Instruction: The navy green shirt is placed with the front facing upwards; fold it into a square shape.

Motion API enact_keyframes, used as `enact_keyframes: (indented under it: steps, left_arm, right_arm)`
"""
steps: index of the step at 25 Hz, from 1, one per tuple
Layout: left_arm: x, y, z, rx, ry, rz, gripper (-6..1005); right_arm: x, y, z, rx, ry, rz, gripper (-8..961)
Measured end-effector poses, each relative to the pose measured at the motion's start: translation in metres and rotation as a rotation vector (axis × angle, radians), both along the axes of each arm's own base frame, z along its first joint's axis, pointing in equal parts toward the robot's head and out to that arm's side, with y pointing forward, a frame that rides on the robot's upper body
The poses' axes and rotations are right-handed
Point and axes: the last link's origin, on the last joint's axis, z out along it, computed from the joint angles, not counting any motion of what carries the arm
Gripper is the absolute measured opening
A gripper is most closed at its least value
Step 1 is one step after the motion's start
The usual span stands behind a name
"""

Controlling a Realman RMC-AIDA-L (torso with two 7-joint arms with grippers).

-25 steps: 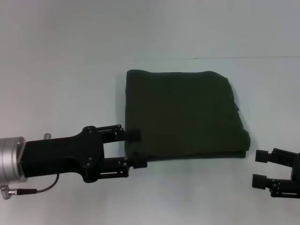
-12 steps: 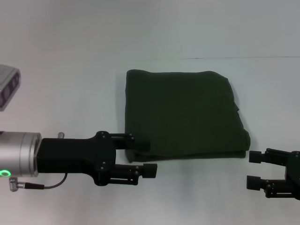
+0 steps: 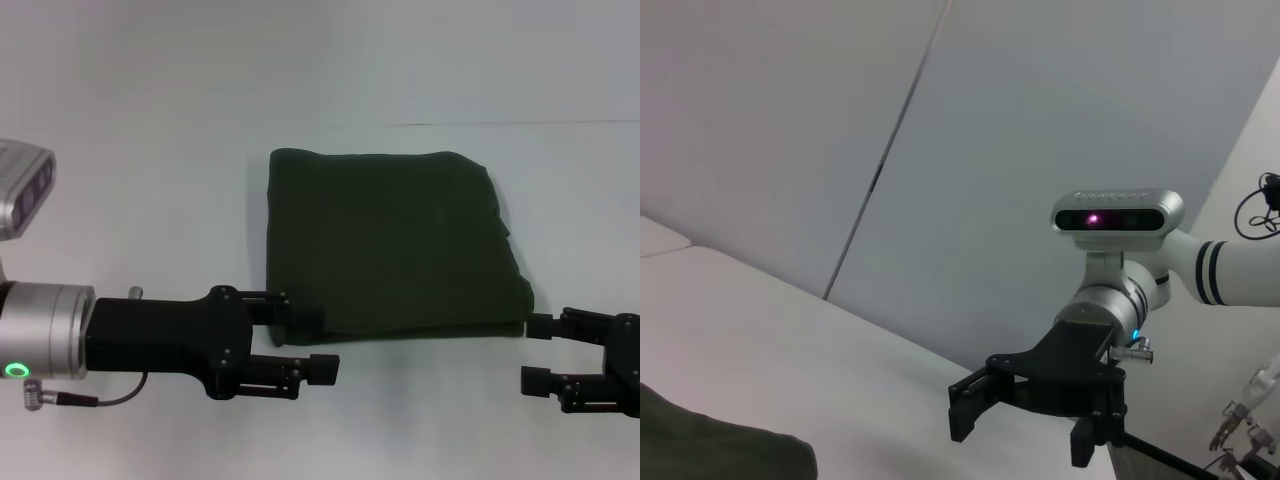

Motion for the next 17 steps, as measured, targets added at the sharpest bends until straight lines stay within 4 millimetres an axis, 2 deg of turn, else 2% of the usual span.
enact_keyframes:
  steps: [17]
  left_arm:
    - [-0.0004, 0.0008, 0.0002, -0.001, 0.004, 0.007, 723]
  right_arm:
    - [-0.0012, 0.0006, -0.0009, -0.002, 0.003, 0.003, 924]
